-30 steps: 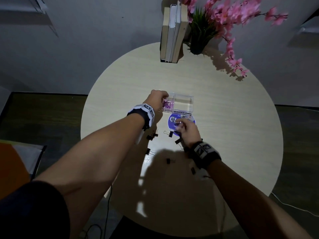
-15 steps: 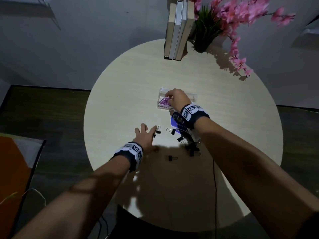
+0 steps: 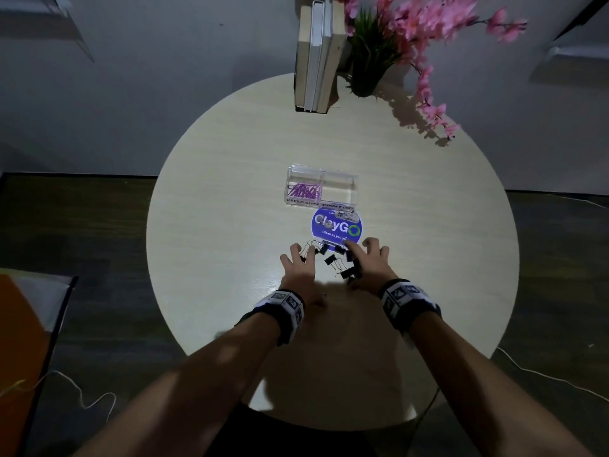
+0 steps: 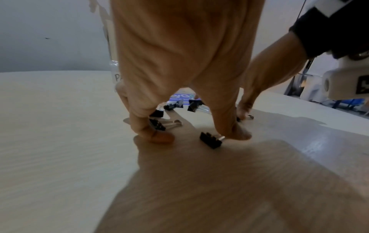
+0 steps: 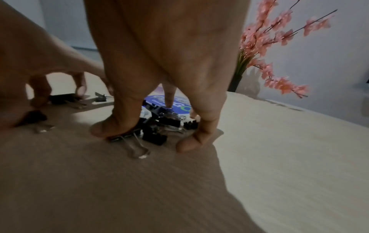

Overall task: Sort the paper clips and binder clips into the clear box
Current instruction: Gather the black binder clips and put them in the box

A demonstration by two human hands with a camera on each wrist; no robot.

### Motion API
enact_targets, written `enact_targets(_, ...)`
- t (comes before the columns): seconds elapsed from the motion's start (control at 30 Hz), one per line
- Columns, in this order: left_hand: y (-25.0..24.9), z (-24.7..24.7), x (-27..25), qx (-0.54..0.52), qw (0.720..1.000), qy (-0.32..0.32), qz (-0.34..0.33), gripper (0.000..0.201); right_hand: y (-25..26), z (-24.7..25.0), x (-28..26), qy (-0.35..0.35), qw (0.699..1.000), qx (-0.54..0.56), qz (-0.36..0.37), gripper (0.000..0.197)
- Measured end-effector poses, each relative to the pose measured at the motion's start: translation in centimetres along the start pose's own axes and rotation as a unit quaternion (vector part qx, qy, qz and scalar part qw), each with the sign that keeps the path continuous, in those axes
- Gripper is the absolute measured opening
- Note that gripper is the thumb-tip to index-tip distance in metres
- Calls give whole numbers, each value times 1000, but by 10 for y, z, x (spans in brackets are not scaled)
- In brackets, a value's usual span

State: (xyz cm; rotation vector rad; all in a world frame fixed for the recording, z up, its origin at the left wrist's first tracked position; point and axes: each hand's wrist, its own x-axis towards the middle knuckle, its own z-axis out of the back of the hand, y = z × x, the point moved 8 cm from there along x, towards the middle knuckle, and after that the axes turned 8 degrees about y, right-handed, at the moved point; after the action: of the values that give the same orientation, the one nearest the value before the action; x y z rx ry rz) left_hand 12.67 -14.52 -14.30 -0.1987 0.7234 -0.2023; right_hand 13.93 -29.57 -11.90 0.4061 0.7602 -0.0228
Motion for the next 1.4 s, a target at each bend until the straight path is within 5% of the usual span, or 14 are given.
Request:
enact_targets(0.1, -20, 15, -8, -38, 999, -20, -18, 106, 12, -6, 3, -19, 999, 9, 34, 79)
enact_targets(0.2, -34, 30, -7, -81, 995, -23, -51, 78, 21, -6, 3, -44, 998, 16, 53, 59)
enact_targets(0.43, -20, 33, 8, -192, 979, -66, -10, 37, 23, -4, 8, -24, 996, 24, 79, 36)
enact_targets(0.57, -25, 38, 11, -210, 975, -74, -10, 55, 24, -4, 11, -27, 995, 29, 87, 36)
enact_targets(0.93, -26, 37, 20, -129, 989, -72, -3, 42, 30, -8, 17, -24, 995, 25, 96, 54)
enact_targets(1.23, -23, 45, 14, -135, 985, -107, -23, 28, 25, -3, 14, -81, 990, 31, 110, 19)
enact_targets(1.4, -10, 59, 15, -214, 969, -127, 2, 14, 21, 2, 17, -77, 987, 73, 118, 18)
